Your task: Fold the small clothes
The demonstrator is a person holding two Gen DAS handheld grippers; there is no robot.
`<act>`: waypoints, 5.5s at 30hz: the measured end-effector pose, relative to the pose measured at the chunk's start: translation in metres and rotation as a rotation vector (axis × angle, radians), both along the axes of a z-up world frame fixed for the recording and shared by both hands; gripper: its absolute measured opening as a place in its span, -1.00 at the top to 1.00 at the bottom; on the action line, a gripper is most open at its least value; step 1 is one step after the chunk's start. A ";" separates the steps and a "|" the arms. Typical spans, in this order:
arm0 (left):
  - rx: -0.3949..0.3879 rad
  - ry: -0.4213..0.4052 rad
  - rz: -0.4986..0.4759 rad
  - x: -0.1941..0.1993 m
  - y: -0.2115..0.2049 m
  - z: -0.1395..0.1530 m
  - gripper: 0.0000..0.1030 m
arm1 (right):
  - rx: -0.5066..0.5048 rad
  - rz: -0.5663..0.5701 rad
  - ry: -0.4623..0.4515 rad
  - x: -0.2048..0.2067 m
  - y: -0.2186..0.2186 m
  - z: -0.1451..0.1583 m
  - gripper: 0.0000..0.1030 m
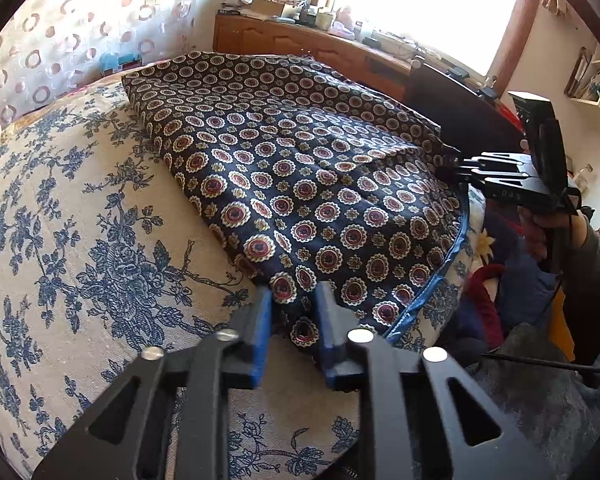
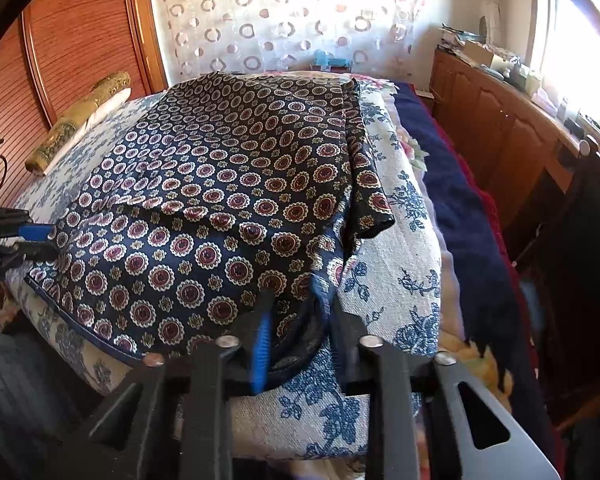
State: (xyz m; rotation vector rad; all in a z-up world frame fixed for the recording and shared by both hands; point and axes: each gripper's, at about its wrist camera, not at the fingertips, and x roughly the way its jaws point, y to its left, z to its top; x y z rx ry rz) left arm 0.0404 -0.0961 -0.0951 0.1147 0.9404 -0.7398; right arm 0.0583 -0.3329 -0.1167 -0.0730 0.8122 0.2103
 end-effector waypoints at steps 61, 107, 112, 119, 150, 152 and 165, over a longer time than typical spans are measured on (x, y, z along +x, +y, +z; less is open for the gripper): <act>-0.082 -0.217 0.263 0.193 0.038 0.061 -0.48 | 0.009 0.020 -0.288 0.154 0.016 0.109 -0.20; 0.070 -0.152 0.315 0.257 0.013 0.020 -0.48 | -0.095 0.024 -0.179 0.259 0.024 0.108 0.05; 0.075 -0.150 0.310 0.259 0.012 0.019 -0.48 | -0.071 0.036 -0.175 0.234 0.025 0.102 -0.32; 0.079 -0.145 0.310 0.258 0.012 0.017 -0.48 | -0.043 0.008 -0.111 0.230 0.009 0.088 -0.43; -0.140 -0.056 0.248 0.246 0.011 0.019 0.87 | 0.075 0.101 -0.012 0.247 -0.007 0.070 0.82; -0.158 -0.101 0.247 0.237 0.011 0.032 0.88 | 0.066 0.092 -0.039 0.242 -0.007 0.073 0.83; -0.211 -0.230 0.273 0.201 0.036 0.076 0.89 | 0.041 0.140 -0.235 0.194 0.029 0.114 0.85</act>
